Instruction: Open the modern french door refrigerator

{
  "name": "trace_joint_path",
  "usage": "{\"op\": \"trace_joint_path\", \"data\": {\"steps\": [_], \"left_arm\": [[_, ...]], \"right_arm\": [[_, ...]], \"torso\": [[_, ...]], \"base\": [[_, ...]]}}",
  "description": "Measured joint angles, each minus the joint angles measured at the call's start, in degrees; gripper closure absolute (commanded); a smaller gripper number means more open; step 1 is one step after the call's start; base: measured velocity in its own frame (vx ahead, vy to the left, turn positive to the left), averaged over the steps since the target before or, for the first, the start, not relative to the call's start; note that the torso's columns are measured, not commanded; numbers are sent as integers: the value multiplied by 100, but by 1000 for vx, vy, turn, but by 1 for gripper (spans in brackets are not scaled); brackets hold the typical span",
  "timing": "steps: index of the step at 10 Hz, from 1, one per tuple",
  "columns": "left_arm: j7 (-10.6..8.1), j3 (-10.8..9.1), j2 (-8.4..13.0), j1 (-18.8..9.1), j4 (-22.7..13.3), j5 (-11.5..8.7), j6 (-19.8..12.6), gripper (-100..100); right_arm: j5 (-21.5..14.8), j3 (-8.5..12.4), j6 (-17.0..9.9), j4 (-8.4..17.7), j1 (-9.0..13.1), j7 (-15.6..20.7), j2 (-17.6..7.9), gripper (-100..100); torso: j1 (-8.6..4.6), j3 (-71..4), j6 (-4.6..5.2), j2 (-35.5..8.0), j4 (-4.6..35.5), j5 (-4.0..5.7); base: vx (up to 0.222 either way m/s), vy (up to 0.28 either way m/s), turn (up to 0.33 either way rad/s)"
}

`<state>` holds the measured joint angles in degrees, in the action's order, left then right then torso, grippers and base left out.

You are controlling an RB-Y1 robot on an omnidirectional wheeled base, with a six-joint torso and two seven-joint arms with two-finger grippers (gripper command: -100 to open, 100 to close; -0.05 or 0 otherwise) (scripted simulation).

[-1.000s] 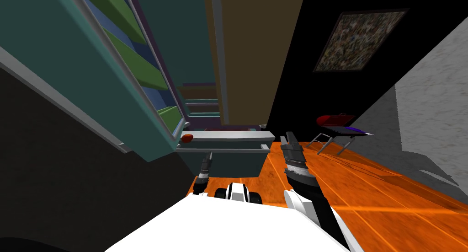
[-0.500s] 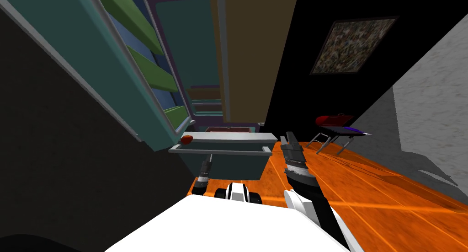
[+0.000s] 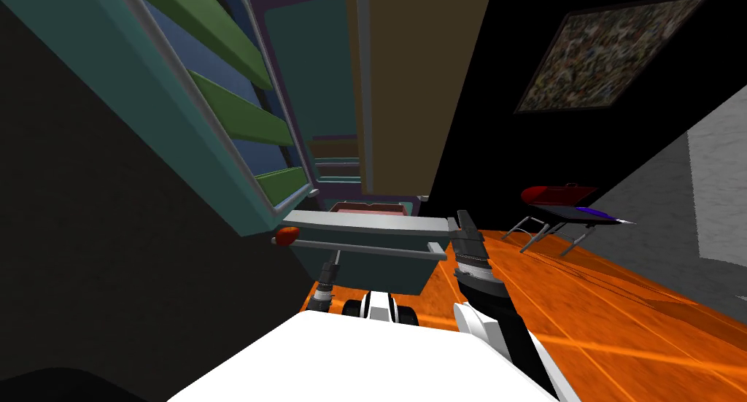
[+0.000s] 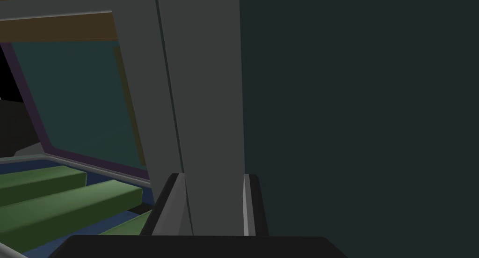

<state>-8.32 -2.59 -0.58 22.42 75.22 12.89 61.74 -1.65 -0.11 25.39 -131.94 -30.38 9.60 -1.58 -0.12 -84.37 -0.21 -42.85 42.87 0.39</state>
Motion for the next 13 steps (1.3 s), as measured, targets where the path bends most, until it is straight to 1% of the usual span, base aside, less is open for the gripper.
{"op": "trace_joint_path", "data": {"steps": [1, 2, 3, 5, 6, 7, 9, 13], "left_arm": [[-31, 52, 3, 101, 55, 35, 73, 100], [-61, 126, -10, 243, 213, 89, 89, 100], [-78, 190, -24, 327, 283, 137, 136, 100], [-114, 234, -5, 383, 294, 173, 233, 100], [-118, 244, -4, 412, 261, 184, 222, 100], [-133, 254, -8, 497, 284, 209, 233, -100], [-198, 259, 12, 550, 512, 218, 74, -100], [-398, 255, 80, 635, 1123, 230, -433, -100]], "right_arm": [[0, 0, 0, 0, 0, 0, 0, 0], [0, 0, 0, 0, 0, 0, 0, 0], [0, 0, 0, 0, 0, 0, 0, 0], [0, 0, 0, 0, 0, 0, 0, 0], [0, 0, 0, 0, 1, 0, 0, 0], [0, 0, 0, 0, 2, 0, 0, 0], [0, -1, 0, 0, 1, 0, 0, 0], [0, 0, 0, 0, 1, 0, 0, 0]], "torso": [[1, 6, -2, -10, 0, -2], [-2, 8, 4, -15, 6, 0], [-5, 6, 6, -11, 3, -2], [-2, -3, 5, 3, -3, -3], [-6, -5, 12, 10, -9, -7], [-9, 12, 11, -23, -6, -8], [0, -21, 20, 57, -53, -32], [13, -19, 21, 55, -58, -39]], "base": [[-27, 3, 133], [-28, 7, 149], [-24, 1, 40], [-13, 3, 51], [-109, 6, 20], [-76, 4, 3], [-8, -10, -15], [-16, -18, -13]]}}
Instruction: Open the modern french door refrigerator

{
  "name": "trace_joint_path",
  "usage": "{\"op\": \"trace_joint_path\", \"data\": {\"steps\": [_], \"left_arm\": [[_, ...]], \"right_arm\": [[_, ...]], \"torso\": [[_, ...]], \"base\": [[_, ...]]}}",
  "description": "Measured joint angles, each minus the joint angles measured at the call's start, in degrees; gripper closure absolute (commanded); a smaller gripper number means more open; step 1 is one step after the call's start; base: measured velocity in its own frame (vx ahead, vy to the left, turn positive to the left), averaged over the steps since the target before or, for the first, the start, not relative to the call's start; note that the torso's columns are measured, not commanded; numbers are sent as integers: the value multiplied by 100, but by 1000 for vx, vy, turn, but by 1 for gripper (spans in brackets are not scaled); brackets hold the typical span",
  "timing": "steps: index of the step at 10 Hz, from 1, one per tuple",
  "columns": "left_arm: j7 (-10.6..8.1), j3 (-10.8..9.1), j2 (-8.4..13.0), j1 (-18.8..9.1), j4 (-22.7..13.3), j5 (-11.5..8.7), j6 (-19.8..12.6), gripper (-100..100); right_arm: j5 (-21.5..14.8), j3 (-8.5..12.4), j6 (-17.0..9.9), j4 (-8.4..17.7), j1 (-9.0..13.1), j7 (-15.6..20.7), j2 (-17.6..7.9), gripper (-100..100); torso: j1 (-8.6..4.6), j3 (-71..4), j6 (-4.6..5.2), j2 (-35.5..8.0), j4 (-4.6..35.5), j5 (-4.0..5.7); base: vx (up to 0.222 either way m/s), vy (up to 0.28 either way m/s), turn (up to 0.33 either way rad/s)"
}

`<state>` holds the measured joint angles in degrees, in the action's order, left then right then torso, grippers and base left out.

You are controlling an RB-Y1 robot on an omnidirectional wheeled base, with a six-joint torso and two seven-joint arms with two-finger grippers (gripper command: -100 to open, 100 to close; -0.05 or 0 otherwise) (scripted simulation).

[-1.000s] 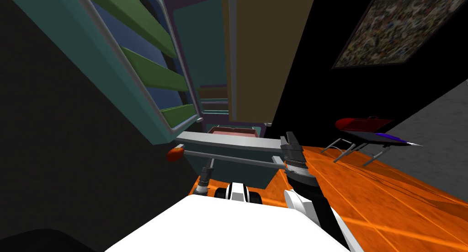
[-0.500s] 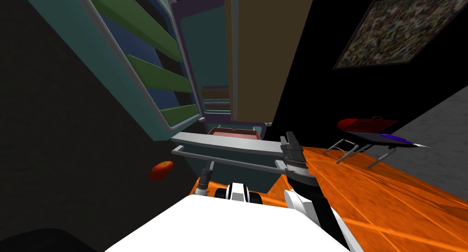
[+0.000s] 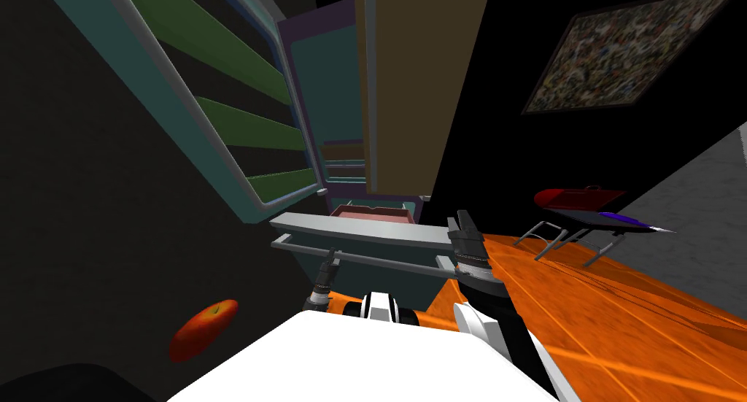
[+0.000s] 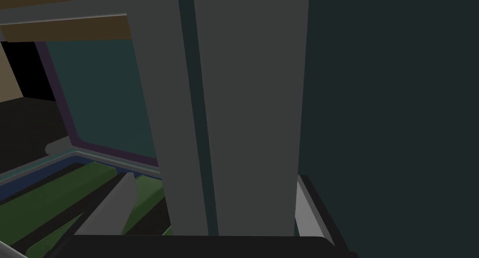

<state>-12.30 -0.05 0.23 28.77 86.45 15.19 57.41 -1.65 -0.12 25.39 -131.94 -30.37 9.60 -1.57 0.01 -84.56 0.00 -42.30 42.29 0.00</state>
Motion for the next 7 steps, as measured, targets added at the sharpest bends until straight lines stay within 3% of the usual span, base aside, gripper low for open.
{"op": "trace_joint_path", "data": {"steps": [5, 6, 7], "left_arm": [[-245, 30, 71, 200, 669, 36, -670, -100], [-247, 33, 71, 209, 659, 39, -693, 0], [-248, 33, 72, 220, 640, 41, -708, 0]], "right_arm": [[0, 0, 0, 0, 0, 0, 0, 0], [0, 0, 0, 0, 0, 0, 0, 0], [0, 0, 0, 0, 0, 0, 0, 0]], "torso": [[-23, 17, -10, -52, 53, 38], [-22, 17, -6, -43, 38, 27], [-18, 10, -2, -28, 25, 19]], "base": [[-20, -12, -9], [0, 0, 0], [0, 0, 0]]}}
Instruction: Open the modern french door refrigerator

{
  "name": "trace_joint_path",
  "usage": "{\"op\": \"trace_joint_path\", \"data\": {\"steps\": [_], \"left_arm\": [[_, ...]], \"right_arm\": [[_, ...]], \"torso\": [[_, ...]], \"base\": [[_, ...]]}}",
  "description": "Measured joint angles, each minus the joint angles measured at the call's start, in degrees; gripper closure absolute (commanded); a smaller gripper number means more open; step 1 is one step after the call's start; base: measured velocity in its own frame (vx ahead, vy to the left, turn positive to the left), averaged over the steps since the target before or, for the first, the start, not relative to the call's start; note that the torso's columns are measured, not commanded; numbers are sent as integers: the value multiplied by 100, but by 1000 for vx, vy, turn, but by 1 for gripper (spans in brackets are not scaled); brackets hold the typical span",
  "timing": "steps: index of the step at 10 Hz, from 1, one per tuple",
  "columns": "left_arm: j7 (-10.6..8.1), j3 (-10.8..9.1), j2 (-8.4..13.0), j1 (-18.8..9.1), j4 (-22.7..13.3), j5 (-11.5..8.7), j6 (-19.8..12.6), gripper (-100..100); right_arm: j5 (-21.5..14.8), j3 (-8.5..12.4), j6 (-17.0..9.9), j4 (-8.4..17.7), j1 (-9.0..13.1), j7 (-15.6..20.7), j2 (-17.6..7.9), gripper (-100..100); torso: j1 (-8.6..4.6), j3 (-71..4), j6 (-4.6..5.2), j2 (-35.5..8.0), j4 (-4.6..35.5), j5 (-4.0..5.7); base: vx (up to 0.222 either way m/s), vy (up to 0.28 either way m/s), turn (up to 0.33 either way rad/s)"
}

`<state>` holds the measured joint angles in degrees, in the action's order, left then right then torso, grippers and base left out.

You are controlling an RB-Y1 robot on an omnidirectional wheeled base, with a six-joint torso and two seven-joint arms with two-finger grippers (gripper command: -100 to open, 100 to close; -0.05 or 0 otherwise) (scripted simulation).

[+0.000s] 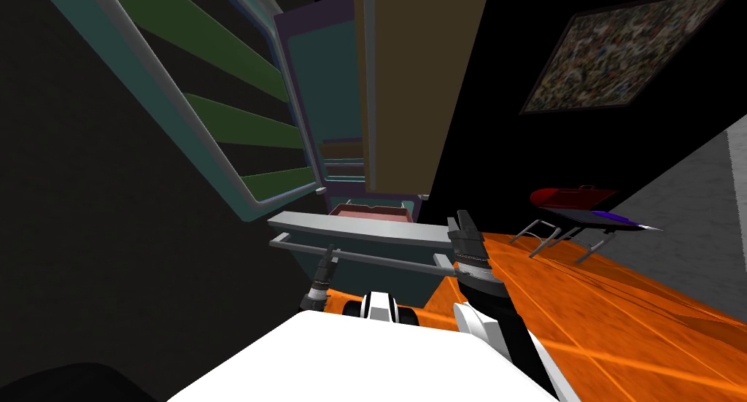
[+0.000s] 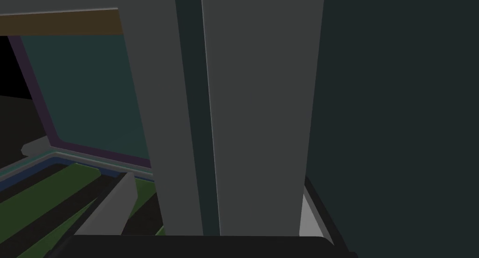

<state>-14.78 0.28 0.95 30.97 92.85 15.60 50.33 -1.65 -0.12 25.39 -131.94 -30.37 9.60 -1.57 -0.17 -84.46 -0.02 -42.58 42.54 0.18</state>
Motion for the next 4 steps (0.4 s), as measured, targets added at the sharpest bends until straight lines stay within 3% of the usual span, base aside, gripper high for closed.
{"op": "trace_joint_path", "data": {"steps": [4], "left_arm": [[-1, -3, 3, 20, -30, 2, -27, 0]], "right_arm": [[0, 0, 0, 0, 0, 0, 0, 0]], "torso": [[12, -12, 3, 28, -22, -15]], "base": [[0, 0, 0]]}}
